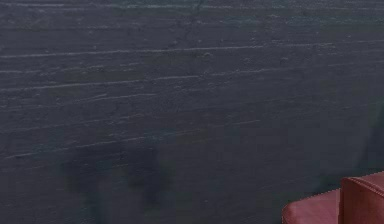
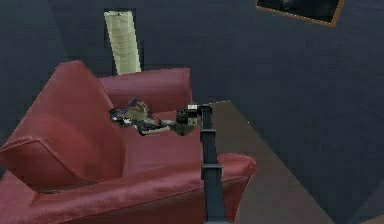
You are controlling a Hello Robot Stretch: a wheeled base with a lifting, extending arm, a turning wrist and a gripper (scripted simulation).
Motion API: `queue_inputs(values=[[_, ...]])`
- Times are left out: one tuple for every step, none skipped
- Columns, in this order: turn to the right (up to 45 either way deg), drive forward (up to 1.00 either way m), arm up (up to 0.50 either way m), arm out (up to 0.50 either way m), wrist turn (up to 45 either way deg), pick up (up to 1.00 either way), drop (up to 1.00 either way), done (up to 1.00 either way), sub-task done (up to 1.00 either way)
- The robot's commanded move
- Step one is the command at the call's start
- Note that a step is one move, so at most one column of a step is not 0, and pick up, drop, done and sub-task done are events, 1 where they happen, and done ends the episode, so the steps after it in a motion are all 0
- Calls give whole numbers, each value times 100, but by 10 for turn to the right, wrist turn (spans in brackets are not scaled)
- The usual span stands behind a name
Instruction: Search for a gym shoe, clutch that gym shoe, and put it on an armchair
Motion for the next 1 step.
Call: queue_inputs(values=[[0,0,0,0,0,0,100,0,0]])
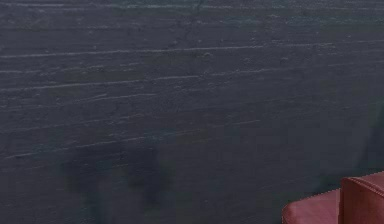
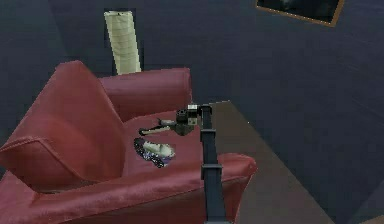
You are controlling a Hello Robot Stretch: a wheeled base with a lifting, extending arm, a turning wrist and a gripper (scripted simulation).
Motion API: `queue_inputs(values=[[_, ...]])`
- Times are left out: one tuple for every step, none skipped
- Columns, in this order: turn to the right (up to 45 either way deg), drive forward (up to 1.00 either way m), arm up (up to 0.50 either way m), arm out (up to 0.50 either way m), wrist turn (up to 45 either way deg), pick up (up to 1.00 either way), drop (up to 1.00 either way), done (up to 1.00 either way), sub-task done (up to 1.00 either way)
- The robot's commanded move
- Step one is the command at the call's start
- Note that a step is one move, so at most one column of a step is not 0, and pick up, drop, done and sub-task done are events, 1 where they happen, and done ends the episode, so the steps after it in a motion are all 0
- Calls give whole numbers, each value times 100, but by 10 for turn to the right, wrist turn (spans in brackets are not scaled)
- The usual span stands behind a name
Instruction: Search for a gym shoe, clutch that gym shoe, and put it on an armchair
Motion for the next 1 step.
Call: queue_inputs(values=[[0,0,10,0,0,0,0,0,0]])
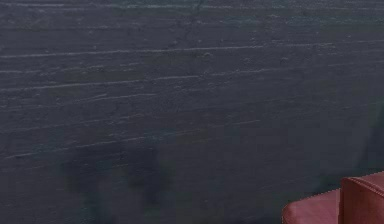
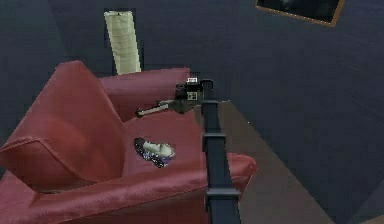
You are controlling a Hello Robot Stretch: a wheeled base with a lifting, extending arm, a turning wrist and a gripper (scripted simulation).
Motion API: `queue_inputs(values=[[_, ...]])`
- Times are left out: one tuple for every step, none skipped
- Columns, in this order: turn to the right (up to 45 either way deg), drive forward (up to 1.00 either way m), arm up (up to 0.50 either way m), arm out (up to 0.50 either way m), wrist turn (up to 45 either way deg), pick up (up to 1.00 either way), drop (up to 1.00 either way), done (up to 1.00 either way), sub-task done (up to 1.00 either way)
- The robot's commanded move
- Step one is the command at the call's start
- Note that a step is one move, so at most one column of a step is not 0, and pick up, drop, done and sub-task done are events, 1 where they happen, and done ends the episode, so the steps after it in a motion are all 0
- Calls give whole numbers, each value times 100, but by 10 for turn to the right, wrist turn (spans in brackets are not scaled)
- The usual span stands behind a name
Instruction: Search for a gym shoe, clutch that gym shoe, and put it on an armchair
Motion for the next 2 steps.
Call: queue_inputs(values=[[0,0,0,-8,0,0,0,0,0],[0,0,0,0,0,0,0,100,0]])
